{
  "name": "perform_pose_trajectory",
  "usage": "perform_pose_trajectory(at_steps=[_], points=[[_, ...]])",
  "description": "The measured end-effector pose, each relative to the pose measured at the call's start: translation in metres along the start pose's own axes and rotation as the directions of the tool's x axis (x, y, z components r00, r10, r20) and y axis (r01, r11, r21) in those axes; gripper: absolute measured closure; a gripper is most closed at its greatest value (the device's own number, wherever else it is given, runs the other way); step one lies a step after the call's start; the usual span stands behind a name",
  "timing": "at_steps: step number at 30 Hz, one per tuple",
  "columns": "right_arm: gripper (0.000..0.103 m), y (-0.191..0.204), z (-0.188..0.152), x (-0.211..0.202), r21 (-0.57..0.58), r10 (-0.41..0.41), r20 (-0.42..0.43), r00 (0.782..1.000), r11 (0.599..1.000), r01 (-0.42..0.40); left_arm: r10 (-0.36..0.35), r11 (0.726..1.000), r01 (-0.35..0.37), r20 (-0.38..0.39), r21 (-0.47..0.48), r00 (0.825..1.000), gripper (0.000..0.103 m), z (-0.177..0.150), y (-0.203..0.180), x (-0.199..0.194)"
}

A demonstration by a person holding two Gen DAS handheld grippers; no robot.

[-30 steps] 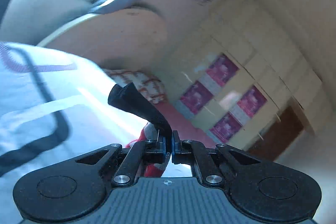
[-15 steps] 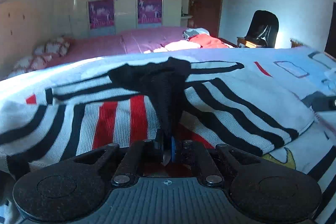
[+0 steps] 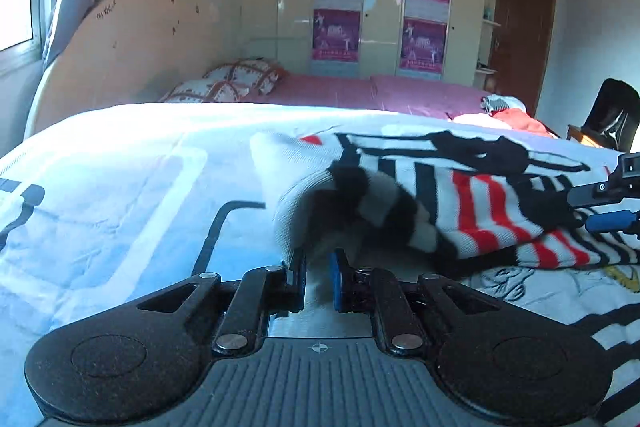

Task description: Fold small clothes

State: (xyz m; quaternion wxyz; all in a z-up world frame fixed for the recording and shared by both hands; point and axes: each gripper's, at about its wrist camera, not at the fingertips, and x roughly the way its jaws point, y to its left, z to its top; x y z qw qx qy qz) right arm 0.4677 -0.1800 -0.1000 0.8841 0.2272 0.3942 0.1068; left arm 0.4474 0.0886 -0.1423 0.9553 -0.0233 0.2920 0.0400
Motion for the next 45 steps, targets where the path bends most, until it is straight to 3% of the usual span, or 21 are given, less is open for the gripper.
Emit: perform_pose_trajectory(at_steps=[4, 7, 13, 17, 22, 26, 27, 29, 30, 33, 36, 38, 40, 42, 45], points=[[0.049, -0.012, -0.006, 0.011, 0.105, 0.049, -0.019, 0.999, 0.993, -0.047, -0.008, 1.0, 0.008, 0.031, -0.005, 0.999, 0.067, -0.002, 0.003, 0.011], [0.057, -0.02, -0.007, 0.017, 0.167, 0.09, 0.003, 0.996, 0.982, -0.089, -0.004, 1.0, 0.005, 0.046, -0.014, 0.999, 0.067, 0.005, 0.001, 0.012], [0.063, -0.025, -0.009, 0.021, 0.204, 0.104, 0.047, 0.993, 0.973, -0.112, 0.008, 1.0, -0.008, 0.041, -0.012, 0.999, 0.067, -0.001, 0.004, 0.009], [0.059, -0.03, -0.013, 0.012, 0.262, 0.115, 0.037, 0.993, 0.957, -0.121, 0.004, 0.999, -0.002, 0.046, -0.035, 0.999, 0.067, -0.002, 0.011, 0.001], [0.051, -0.033, -0.023, 0.01, 0.316, 0.195, 0.046, 0.98, 0.928, -0.199, 0.033, 0.994, -0.024, 0.086, -0.106, 0.996, 0.067, -0.009, 0.027, -0.01], [0.056, -0.032, -0.018, 0.026, 0.339, 0.201, 0.07, 0.977, 0.916, -0.213, -0.004, 0.995, 0.006, 0.015, -0.101, 1.0, 0.06, -0.004, 0.029, 0.016], [0.061, -0.03, -0.016, 0.029, 0.331, 0.198, 0.074, 0.977, 0.919, -0.212, -0.024, 0.995, 0.024, -0.001, -0.092, 1.0, 0.046, -0.003, 0.028, 0.023], [0.091, -0.025, -0.011, 0.034, 0.299, 0.173, 0.074, 0.982, 0.936, -0.187, -0.035, 0.997, 0.032, -0.044, -0.069, 0.998, 0.042, -0.001, 0.023, 0.04], [0.096, -0.02, -0.007, 0.039, 0.271, 0.163, 0.052, 0.985, 0.947, -0.171, -0.033, 0.998, 0.029, -0.068, -0.057, 0.997, 0.042, 0.0, 0.021, 0.047], [0.096, 0.004, 0.006, 0.028, 0.132, 0.113, 0.102, 0.988, 0.983, -0.126, -0.017, 0.998, 0.013, -0.058, -0.064, 0.998, 0.043, -0.001, 0.02, 0.05], [0.097, 0.03, 0.02, -0.015, -0.055, 0.098, 0.248, 0.964, 0.995, -0.087, -0.013, 0.992, 0.008, -0.046, -0.124, 0.999, 0.056, -0.004, 0.028, 0.048], [0.097, 0.033, 0.022, -0.044, -0.147, 0.084, 0.317, 0.945, 0.988, -0.039, -0.021, 0.991, 0.014, -0.044, -0.134, 0.999, 0.056, -0.005, 0.03, 0.049], [0.097, 0.016, 0.018, -0.044, -0.132, 0.027, 0.284, 0.959, 0.991, 0.012, -0.023, 0.991, 0.017, -0.037, -0.136, 0.999, 0.061, -0.008, 0.03, 0.048], [0.097, -0.005, 0.009, -0.019, -0.093, -0.08, 0.141, 0.987, 0.991, 0.094, -0.033, 0.989, 0.027, -0.037, -0.146, 0.999, 0.062, -0.009, 0.03, 0.05], [0.097, -0.016, -0.005, -0.011, -0.079, -0.062, 0.145, 0.988, 0.994, 0.074, -0.033, 0.989, 0.026, -0.042, -0.144, 0.999, 0.062, -0.01, 0.028, 0.052]])
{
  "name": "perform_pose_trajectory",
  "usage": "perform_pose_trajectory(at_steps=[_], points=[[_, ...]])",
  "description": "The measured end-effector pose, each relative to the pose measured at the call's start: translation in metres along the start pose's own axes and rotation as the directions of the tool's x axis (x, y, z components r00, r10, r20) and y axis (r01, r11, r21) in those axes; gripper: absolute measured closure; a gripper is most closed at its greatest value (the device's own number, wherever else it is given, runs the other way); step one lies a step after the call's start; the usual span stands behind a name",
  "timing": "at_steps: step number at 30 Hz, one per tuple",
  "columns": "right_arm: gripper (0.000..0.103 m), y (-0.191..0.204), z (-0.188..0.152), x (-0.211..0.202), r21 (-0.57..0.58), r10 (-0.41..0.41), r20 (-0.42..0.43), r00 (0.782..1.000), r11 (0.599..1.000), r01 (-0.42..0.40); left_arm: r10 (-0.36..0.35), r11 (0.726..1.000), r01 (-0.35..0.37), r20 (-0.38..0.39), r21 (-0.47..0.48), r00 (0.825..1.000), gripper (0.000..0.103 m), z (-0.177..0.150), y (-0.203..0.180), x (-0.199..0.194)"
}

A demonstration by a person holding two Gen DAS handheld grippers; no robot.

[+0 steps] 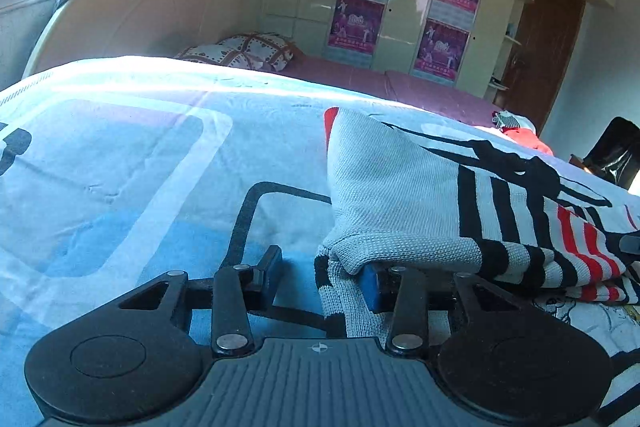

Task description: Fold small clothes

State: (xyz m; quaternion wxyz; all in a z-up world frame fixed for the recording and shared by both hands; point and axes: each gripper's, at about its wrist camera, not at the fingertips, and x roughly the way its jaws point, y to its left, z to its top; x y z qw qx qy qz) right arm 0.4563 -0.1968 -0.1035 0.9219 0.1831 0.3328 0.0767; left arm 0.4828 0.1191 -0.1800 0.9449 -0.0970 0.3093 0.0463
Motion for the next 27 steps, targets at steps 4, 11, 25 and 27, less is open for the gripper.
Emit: perform_pose_trajectory(at_steps=[4, 11, 25, 27], points=[[0.097, 0.008, 0.0, -0.003, -0.045, 0.013, 0.046, 0.999, 0.999, -0.011, 0.0, 1.0, 0.0, -0.003, 0.007, 1.0, 0.062, 0.001, 0.004, -0.002], [0.095, -0.013, -0.014, 0.004, -0.011, -0.03, -0.03, 0.999, 1.0, 0.029, -0.007, 1.0, 0.007, -0.022, 0.023, 1.0, 0.062, 0.004, 0.005, 0.0], [0.074, -0.025, 0.009, 0.004, 0.023, -0.096, -0.072, 0.993, 0.995, 0.098, -0.195, 0.968, 0.187, 0.028, 0.168, 0.98, 0.06, 0.042, -0.054, -0.008], [0.094, -0.022, 0.004, 0.007, -0.01, -0.101, -0.053, 0.993, 0.995, 0.101, -0.189, 0.966, 0.193, -0.042, 0.17, 0.981, 0.06, 0.036, -0.063, 0.012]])
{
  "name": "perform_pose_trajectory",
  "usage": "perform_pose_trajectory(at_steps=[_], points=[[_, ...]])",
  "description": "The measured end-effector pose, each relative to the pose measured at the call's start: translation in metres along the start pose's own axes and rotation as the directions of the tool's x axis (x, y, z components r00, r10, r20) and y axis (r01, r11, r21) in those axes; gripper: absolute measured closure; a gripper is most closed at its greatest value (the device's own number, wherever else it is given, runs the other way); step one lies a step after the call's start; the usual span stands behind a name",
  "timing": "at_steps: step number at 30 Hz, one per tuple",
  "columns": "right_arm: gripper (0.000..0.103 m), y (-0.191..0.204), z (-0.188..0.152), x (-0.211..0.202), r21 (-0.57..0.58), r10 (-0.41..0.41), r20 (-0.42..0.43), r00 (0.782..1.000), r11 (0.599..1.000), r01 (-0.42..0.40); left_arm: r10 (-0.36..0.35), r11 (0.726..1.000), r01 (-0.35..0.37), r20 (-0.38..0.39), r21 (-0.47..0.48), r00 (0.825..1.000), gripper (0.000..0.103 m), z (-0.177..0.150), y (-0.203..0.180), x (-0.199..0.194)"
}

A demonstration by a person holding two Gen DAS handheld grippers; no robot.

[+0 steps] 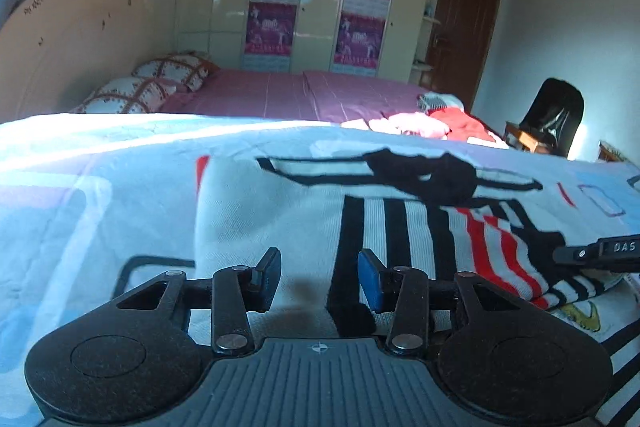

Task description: Fold small clothes

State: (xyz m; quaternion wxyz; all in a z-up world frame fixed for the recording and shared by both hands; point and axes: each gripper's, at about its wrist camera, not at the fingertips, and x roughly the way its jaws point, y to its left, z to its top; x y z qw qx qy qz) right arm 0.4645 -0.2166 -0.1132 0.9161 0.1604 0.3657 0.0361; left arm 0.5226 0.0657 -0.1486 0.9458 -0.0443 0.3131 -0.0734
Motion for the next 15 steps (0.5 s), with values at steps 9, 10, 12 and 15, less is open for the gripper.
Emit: perform_pose_trajectory(at_steps=[9, 10, 12, 15], points=[[0.083, 0.007, 0.003, -0.024, -0.151, -0.066, 0.101, 0.993, 0.985, 0.081, -0.022, 0.999, 0.021, 0.032, 0.037, 0.999, 0.06, 0.008, 0.007, -0.005], [0.082, 0.009, 0.01, -0.029, -0.161, -0.031, 0.136, 0.99, 0.986, 0.053, -0.014, 0.999, 0.012, 0.044, 0.043, 0.999, 0.06, 0.018, 0.012, -0.003], [0.082, 0.016, 0.021, -0.021, -0.174, 0.032, 0.126, 0.991, 0.985, -0.01, -0.011, 1.0, 0.01, 0.045, 0.027, 0.999, 0.06, 0.034, 0.024, 0.01], [0.082, 0.032, 0.028, 0.004, -0.217, 0.097, 0.081, 0.992, 0.973, -0.077, -0.003, 1.0, 0.003, 0.026, 0.016, 1.0, 0.06, 0.054, 0.04, 0.041]])
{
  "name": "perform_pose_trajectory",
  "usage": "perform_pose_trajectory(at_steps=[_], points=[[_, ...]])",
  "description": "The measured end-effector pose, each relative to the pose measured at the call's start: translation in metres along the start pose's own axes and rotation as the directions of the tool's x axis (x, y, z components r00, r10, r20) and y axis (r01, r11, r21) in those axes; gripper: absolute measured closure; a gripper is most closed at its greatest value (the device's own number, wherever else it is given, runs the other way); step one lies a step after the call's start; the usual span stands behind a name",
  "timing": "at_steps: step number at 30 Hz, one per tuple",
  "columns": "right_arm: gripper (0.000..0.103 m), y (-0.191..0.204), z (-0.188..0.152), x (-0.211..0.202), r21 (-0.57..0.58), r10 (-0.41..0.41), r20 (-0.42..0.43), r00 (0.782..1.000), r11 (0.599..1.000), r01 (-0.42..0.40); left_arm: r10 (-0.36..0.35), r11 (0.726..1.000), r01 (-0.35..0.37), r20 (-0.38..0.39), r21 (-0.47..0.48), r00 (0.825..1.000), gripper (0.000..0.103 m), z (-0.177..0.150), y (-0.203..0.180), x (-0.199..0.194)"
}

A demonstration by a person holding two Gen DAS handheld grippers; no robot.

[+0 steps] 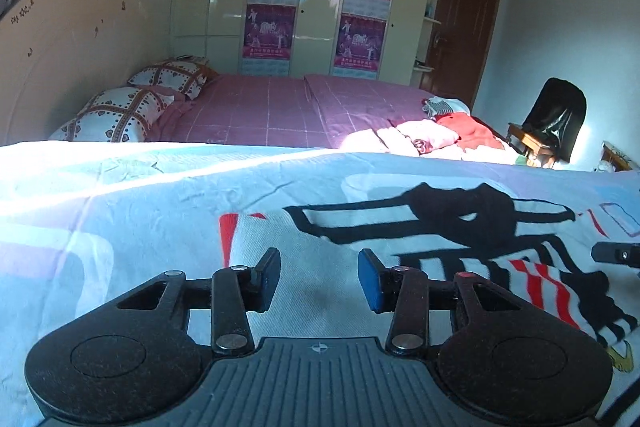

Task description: Fold small clothes

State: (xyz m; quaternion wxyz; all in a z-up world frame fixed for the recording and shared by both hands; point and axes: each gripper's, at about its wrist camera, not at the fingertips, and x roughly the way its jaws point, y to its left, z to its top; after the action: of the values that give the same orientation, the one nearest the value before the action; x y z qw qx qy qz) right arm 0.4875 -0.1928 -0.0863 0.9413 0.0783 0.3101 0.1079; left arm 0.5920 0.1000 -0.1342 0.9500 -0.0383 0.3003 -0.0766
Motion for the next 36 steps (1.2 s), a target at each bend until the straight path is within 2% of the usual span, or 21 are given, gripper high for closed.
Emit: perform_pose_trajectory(at_steps=[3, 4, 5, 6, 7, 10, 11, 14, 16, 17, 19, 20, 23, 25, 27, 30, 32, 34, 36], points=[[0.084, 0.019, -0.005, 0.026, -0.069, 0.076, -0.036, 0.996, 0.994, -0.079, 0.0, 1.0, 0.001, -0.07, 0.019, 0.998, 0.06, 0.004, 0.007, 0.035], [0.083, 0.024, -0.008, 0.037, -0.092, 0.067, -0.062, 0.996, 0.993, -0.072, 0.009, 1.0, -0.007, -0.1, 0.025, 0.995, 0.053, 0.002, 0.01, 0.046], [0.083, 0.026, -0.012, 0.05, -0.106, 0.04, -0.107, 0.993, 0.993, -0.051, 0.002, 1.0, -0.002, -0.09, 0.007, 0.996, 0.049, -0.001, 0.013, 0.051], [0.089, 0.026, -0.016, 0.053, -0.124, 0.029, -0.084, 0.996, 0.991, -0.039, -0.005, 1.0, 0.004, -0.092, -0.004, 0.996, 0.048, -0.001, 0.015, 0.053], [0.089, 0.026, -0.016, 0.052, -0.14, -0.004, -0.071, 0.997, 0.99, -0.006, -0.003, 1.0, 0.003, -0.097, 0.005, 0.995, 0.048, 0.0, 0.015, 0.053], [0.084, 0.021, -0.014, 0.045, -0.128, -0.121, -0.055, 0.991, 0.985, 0.113, 0.041, 0.999, -0.038, -0.086, 0.028, 0.995, 0.048, -0.001, 0.012, 0.042], [0.085, 0.018, -0.011, 0.039, -0.107, -0.106, -0.057, 0.993, 0.989, 0.099, 0.056, 0.997, -0.052, -0.06, 0.057, 0.997, 0.048, -0.001, 0.005, 0.033], [0.083, 0.026, -0.003, 0.029, -0.104, -0.004, -0.014, 1.0, 0.995, 0.003, -0.028, 0.99, 0.03, -0.017, 0.137, 0.999, 0.048, -0.002, -0.033, 0.016], [0.086, 0.042, 0.001, 0.037, -0.119, 0.089, -0.038, 0.995, 0.989, -0.093, -0.091, 0.977, 0.096, -0.035, 0.192, 0.995, 0.048, -0.003, -0.065, 0.018], [0.087, 0.052, 0.0, 0.044, -0.151, 0.098, -0.066, 0.993, 0.983, -0.107, -0.108, 0.97, 0.119, -0.06, 0.214, 0.992, 0.048, -0.005, -0.079, 0.025], [0.088, 0.067, -0.009, 0.061, -0.237, 0.058, -0.138, 0.989, 0.967, -0.09, -0.089, 0.962, 0.118, -0.129, 0.245, 0.988, 0.048, -0.013, -0.103, 0.041], [0.088, 0.067, -0.016, 0.063, -0.262, 0.046, -0.121, 0.992, 0.962, -0.077, -0.066, 0.968, 0.098, -0.139, 0.231, 0.988, 0.047, -0.018, -0.106, 0.046], [0.088, 0.063, -0.02, 0.053, -0.298, 0.023, -0.102, 0.995, 0.953, -0.052, -0.087, 0.983, 0.104, -0.114, 0.153, 0.99, 0.044, -0.022, -0.094, 0.039], [0.088, 0.055, -0.02, 0.043, -0.309, -0.024, -0.091, 0.996, 0.951, -0.005, -0.057, 0.985, 0.07, -0.084, 0.158, 0.995, 0.044, -0.026, -0.084, 0.025], [0.089, 0.033, -0.023, 0.033, -0.294, -0.077, -0.08, 0.994, 0.954, 0.05, -0.02, 0.985, 0.037, -0.102, 0.167, 0.995, 0.044, -0.034, -0.069, 0.015], [0.089, 0.007, -0.028, 0.016, -0.269, -0.104, -0.07, 0.992, 0.96, 0.082, -0.019, 0.99, 0.032, -0.095, 0.14, 0.995, 0.044, -0.044, -0.046, -0.003], [0.089, 0.003, -0.029, 0.01, -0.278, -0.137, -0.061, 0.989, 0.954, 0.115, 0.021, 0.99, -0.009, -0.079, 0.139, 0.997, 0.044, -0.043, -0.043, -0.014], [0.084, 0.004, -0.023, 0.002, -0.229, -0.12, -0.053, 0.991, 0.968, 0.105, -0.008, 0.996, 0.012, -0.049, 0.089, 0.999, 0.044, -0.043, -0.04, -0.025], [0.085, 0.013, -0.022, -0.009, -0.221, -0.067, -0.006, 0.998, 0.973, 0.064, -0.004, 0.995, 0.008, -0.038, 0.095, 0.999, 0.044, -0.047, -0.043, -0.03]])
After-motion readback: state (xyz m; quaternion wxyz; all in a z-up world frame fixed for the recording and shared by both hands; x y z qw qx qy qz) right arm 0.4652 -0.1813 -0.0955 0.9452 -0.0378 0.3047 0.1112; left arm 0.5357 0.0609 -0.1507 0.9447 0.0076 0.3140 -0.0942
